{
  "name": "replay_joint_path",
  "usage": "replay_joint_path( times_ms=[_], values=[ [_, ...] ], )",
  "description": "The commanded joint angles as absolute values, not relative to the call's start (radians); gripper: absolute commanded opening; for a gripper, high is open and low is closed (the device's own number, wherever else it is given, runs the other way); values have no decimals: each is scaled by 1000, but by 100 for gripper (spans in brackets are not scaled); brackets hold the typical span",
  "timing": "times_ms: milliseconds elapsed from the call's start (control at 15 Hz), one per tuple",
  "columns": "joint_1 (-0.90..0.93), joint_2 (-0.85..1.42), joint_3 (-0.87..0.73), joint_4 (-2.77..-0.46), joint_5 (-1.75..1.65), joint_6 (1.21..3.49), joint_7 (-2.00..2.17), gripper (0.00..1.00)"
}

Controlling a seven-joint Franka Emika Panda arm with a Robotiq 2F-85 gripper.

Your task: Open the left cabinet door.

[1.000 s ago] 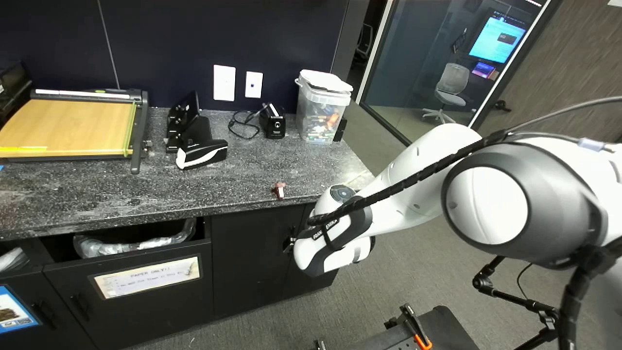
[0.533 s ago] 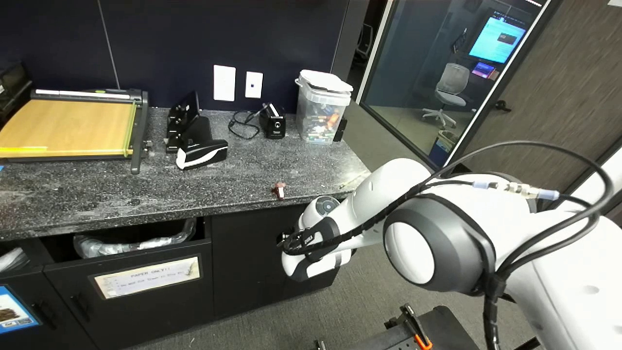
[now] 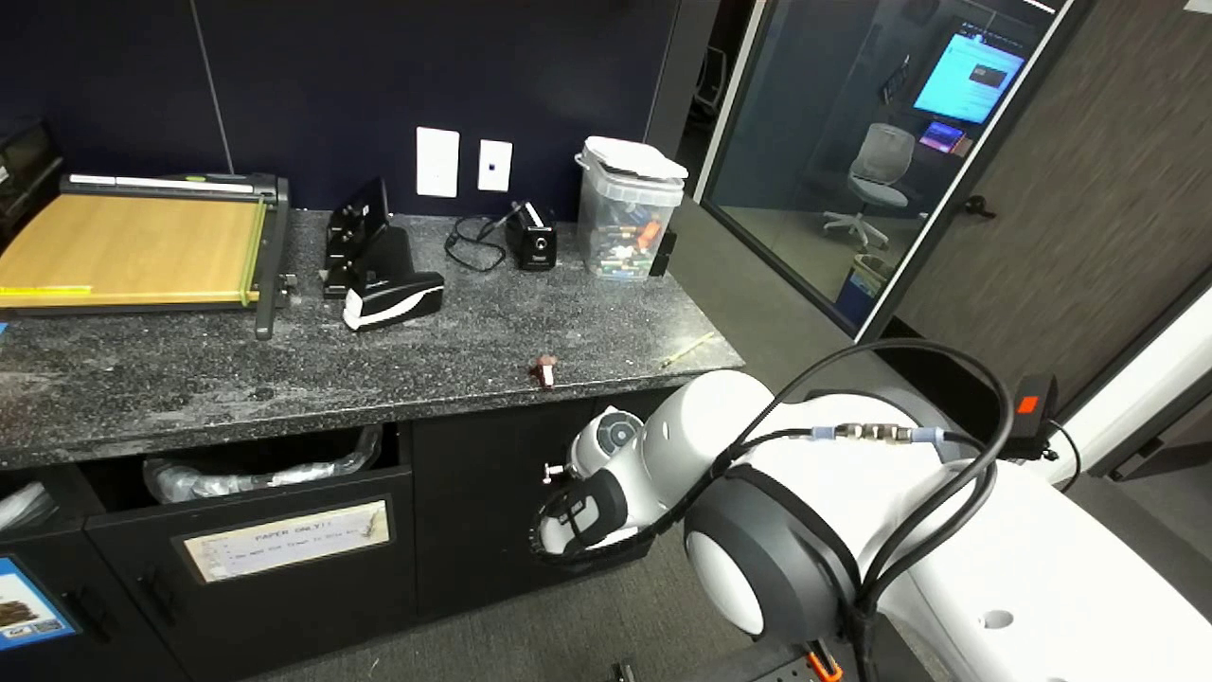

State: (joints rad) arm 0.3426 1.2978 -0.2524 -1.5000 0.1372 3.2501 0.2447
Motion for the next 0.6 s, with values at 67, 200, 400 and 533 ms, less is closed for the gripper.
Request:
replay_joint_path(
  times_ms=[67,200,400,533],
  values=[
    [414,1382,-335,-1385,189,3283,260,35],
    [449,1405,-379,-1346,205,3280,268,20],
    [484,1413,-414,-1349,228,3253,281,2],
    [485,1399,-407,-1385,234,3248,280,0]
  ],
)
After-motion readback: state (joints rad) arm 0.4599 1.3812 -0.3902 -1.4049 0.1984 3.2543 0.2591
